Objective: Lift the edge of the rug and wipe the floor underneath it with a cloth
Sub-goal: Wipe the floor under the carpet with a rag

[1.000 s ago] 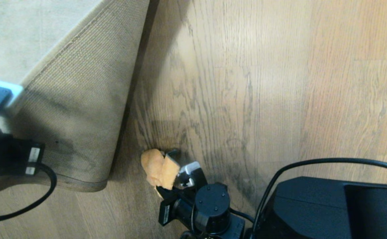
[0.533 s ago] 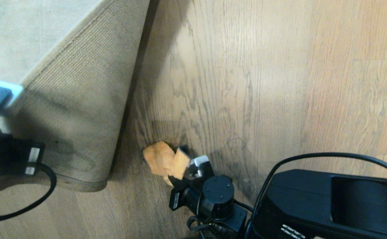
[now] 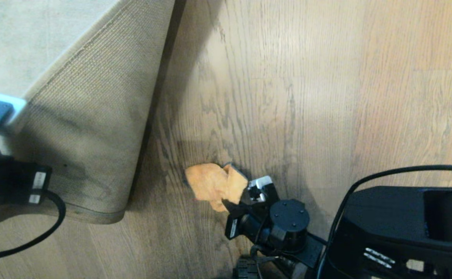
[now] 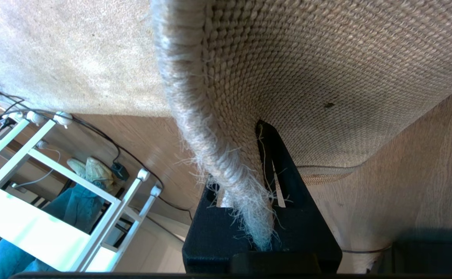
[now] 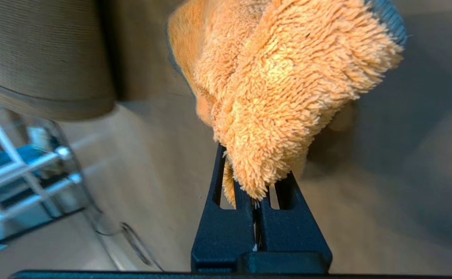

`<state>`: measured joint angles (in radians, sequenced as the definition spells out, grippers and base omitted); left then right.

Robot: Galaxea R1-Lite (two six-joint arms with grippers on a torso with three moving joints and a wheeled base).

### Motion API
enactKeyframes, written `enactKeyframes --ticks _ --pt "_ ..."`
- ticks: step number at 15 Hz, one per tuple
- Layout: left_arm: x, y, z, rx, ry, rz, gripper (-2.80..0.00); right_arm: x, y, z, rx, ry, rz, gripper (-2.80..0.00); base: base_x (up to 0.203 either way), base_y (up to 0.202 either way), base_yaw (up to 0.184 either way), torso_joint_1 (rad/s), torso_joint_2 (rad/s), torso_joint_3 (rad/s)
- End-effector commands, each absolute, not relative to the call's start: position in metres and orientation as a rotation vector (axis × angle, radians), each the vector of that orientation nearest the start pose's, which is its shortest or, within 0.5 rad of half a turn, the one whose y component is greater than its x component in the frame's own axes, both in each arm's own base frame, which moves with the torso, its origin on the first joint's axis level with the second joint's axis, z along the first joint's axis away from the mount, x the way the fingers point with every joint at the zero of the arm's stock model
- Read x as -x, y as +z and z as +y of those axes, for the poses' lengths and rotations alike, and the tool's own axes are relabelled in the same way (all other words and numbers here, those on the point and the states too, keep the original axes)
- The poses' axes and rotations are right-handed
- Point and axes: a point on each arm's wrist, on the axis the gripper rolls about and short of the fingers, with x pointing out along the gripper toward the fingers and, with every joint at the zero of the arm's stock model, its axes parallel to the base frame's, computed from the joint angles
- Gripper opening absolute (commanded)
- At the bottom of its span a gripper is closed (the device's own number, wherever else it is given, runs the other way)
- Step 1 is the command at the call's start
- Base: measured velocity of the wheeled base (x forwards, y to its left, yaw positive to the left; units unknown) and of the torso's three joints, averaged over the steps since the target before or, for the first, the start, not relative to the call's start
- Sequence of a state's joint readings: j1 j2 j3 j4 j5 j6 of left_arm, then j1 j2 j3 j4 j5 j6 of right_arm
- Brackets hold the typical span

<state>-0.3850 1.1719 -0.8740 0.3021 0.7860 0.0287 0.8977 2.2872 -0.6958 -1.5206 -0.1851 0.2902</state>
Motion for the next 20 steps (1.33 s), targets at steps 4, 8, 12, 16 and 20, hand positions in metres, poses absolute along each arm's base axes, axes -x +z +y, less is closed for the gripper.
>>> enactKeyframes --ticks 4,8,12,16,20 --pt "-0.147 0.244 -0.042 -0.362 0.384 0.507 -2.8 -0.23 0.087 0.243 -0.283 0.639 0.078 -2.8 0.0 0.0 0.0 0.0 0.0 0.0" --pt "-0.147 0.244 -0.042 -0.362 0.384 0.507 -2.8 -0.224 0.093 0.219 -0.274 0.599 0.091 -2.8 0.0 0.0 0.0 0.0 0.0 0.0" --pt "-0.147 0.244 -0.042 -0.362 0.384 0.507 -2.8 -0.218 0.099 0.231 -0.285 0.647 0.072 -2.8 0.0 0.0 0.0 0.0 0.0 0.0" --pt "-0.147 0.244 -0.042 -0.364 0.384 0.507 -2.8 -0.179 0.088 0.281 -0.273 0.832 0.111 -2.8 0.0 0.0 0.0 0.0 0.0 0.0" --pt "-0.146 0.243 -0.043 -0.366 0.382 0.51 -2.8 -0.159 0.064 0.34 -0.275 0.959 0.12 -2.8 0.0 0.0 0.0 0.0 0.0 0.0"
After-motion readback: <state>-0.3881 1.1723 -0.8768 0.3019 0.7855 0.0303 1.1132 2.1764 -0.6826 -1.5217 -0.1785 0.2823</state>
